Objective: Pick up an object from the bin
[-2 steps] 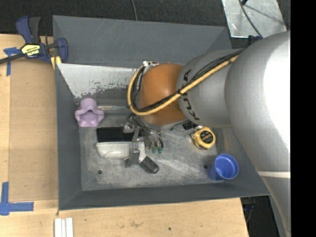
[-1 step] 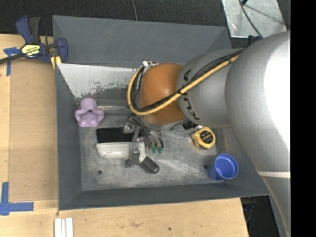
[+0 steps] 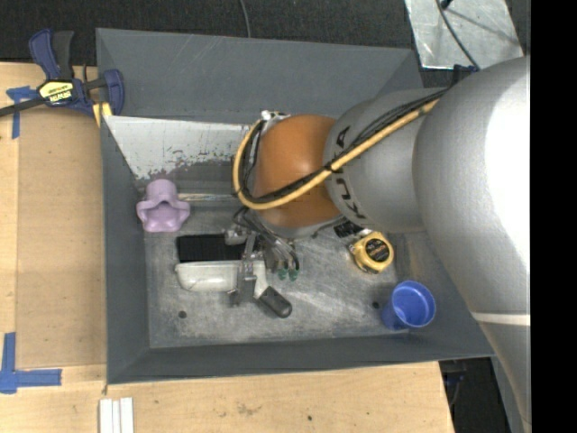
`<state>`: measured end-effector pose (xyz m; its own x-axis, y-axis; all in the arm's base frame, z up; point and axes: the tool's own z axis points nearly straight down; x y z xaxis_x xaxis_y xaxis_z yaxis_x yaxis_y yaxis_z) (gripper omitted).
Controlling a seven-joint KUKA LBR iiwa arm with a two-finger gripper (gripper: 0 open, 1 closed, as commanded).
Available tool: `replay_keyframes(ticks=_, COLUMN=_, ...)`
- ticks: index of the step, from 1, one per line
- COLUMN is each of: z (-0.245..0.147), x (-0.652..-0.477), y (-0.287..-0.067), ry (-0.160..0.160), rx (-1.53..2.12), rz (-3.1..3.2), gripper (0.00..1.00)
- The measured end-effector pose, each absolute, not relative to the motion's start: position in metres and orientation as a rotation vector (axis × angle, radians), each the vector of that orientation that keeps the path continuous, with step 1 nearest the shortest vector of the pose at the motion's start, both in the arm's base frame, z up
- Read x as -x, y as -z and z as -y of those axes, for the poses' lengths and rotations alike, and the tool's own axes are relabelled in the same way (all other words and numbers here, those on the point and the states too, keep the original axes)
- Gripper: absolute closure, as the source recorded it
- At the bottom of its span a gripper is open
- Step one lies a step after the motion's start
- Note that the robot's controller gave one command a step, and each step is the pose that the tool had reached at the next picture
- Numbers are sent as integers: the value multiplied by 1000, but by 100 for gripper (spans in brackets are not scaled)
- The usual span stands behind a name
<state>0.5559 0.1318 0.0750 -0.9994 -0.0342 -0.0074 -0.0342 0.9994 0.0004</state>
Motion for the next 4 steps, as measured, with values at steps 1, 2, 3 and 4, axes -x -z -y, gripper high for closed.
replay_keyframes(ticks=1, z=-131, x=-554, y=-86, ry=1, rx=53, rz=-3141, gripper=100)
replay_keyframes(ticks=2, z=-132, x=-555, y=-95, ry=0, rx=53, rz=-3139, gripper=100)
replay_keyframes(ticks=3, z=-131, x=-554, y=-104, ry=1, rx=53, rz=-3143, gripper=100)
replay_keyframes(ticks=4, z=-131, x=-553, y=-124, ry=3, rx=52, rz=-3147, gripper=100)
